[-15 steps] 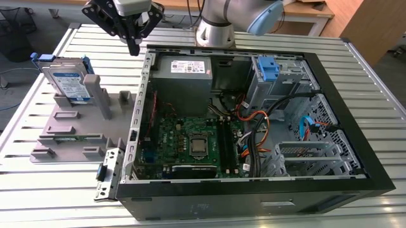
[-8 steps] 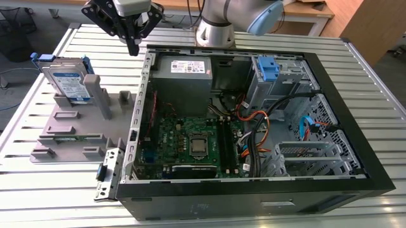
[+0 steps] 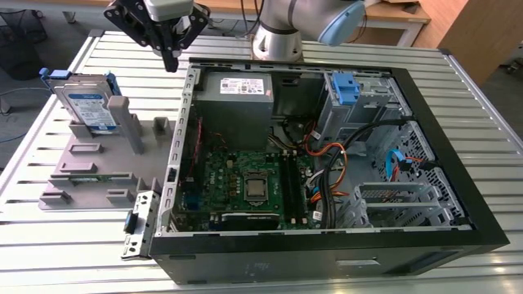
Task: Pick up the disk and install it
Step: 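Reach for the disk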
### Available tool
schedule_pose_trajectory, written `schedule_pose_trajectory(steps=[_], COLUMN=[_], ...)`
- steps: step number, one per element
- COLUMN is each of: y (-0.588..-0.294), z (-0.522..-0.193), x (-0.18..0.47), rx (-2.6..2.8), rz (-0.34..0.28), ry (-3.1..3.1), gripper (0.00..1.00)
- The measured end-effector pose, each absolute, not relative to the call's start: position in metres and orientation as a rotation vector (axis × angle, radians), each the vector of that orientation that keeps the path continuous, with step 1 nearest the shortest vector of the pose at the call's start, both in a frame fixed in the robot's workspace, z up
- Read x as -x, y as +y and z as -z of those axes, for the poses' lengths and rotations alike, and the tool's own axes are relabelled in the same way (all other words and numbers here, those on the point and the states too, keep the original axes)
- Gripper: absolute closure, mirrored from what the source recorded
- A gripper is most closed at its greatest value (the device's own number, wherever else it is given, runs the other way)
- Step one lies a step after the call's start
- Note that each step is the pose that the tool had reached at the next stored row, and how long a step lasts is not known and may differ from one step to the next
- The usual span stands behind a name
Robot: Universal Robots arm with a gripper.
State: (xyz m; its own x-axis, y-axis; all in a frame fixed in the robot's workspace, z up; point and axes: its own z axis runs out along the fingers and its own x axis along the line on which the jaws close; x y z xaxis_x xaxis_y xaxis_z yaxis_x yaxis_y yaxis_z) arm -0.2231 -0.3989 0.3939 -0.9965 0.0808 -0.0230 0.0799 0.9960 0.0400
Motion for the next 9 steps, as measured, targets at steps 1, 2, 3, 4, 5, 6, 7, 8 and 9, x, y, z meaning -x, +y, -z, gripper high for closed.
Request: schedule_pose_trajectory(steps=[1, 2, 3, 4, 5, 6, 7, 8, 9], y=[-0.3989, -0.3989, -0.3989, -0.3989, -0.3989, -0.3989, -0.3989, -0.3989, -0.3989], z=[-0.3938, -0.3938, -0.3937, -0.3937, -0.3937, -0.3937, -0.3937, -0.3936, -0.3937], x=[0.2234, 0.2238, 0.2242, 0.2246, 0.225, 0.2253, 0.2256, 0.2258, 0.226], rx=[-0.125, -0.125, -0.125, -0.125, -0.125, -0.125, -0.125, -0.125, -0.125], rz=[-0.061, -0.061, -0.061, -0.061, -0.061, -0.061, -0.061, -0.061, -0.061], ry=[3.114, 3.114, 3.114, 3.114, 3.114, 3.114, 3.114, 3.114, 3.114], gripper=[0.89, 0.89, 0.89, 0.89, 0.89, 0.89, 0.89, 0.89, 0.89])
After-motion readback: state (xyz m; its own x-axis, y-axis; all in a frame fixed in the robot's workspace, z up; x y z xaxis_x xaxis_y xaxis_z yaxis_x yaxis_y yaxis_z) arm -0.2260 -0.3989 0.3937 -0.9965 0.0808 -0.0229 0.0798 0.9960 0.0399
